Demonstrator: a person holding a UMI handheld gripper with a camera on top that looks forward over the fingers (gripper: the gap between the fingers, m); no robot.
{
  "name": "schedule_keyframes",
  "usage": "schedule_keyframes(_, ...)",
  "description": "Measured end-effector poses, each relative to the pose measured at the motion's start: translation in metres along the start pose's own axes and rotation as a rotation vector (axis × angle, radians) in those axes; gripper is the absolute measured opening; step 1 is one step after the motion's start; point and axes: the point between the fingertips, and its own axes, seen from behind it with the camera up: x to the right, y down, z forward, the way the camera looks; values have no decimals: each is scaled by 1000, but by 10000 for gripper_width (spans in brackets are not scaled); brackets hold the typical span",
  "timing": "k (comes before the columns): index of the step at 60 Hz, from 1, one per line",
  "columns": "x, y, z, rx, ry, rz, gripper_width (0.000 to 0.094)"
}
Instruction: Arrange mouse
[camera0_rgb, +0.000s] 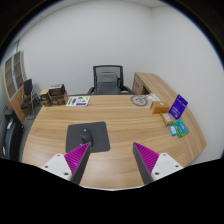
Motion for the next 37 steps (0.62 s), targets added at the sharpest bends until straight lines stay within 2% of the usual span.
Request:
schedule_keyframes(18,48,53,-94,36,9,39,856)
schedule_keyframes(37,78,82,-128,70,8,19,860)
